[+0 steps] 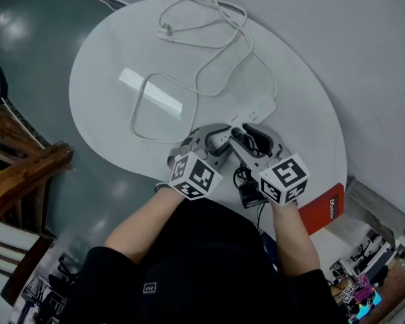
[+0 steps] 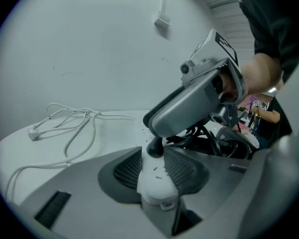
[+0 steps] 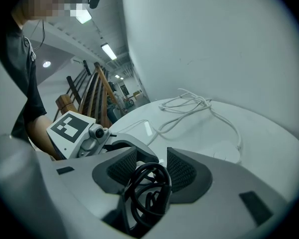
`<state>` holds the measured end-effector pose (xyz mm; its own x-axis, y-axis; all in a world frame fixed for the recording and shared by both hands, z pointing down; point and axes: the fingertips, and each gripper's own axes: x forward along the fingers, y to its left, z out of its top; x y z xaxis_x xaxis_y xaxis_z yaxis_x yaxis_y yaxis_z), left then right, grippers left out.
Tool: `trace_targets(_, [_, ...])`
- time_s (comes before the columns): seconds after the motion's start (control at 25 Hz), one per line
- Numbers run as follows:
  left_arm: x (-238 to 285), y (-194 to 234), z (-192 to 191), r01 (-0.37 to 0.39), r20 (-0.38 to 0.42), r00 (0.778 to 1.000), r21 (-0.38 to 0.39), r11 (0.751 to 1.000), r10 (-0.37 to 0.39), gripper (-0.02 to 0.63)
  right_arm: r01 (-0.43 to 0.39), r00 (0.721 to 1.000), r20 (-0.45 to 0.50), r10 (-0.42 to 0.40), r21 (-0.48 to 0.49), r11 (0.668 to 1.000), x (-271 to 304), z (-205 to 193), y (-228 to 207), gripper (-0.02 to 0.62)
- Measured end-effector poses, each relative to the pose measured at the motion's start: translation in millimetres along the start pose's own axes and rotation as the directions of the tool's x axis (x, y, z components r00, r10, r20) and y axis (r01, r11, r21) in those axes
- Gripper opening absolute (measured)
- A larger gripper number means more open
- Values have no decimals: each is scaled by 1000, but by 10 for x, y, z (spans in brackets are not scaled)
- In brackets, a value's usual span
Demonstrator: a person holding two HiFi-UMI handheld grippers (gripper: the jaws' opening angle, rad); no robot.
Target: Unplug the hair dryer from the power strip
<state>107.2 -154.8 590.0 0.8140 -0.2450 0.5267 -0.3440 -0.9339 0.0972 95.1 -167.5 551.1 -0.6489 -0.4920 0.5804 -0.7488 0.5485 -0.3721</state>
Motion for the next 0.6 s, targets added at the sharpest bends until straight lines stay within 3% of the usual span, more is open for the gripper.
trace_targets(0.24, [-5, -12, 1, 6, -6, 1000, -1, 1000, -6, 143, 7, 998, -56, -7, 10, 1000, 96, -106, 12, 172])
trace_targets(0.6, [-138, -50, -136, 19, -47, 999, -28, 999, -20, 164, 41, 997, -59, -40, 19, 999, 82, -137, 12, 172])
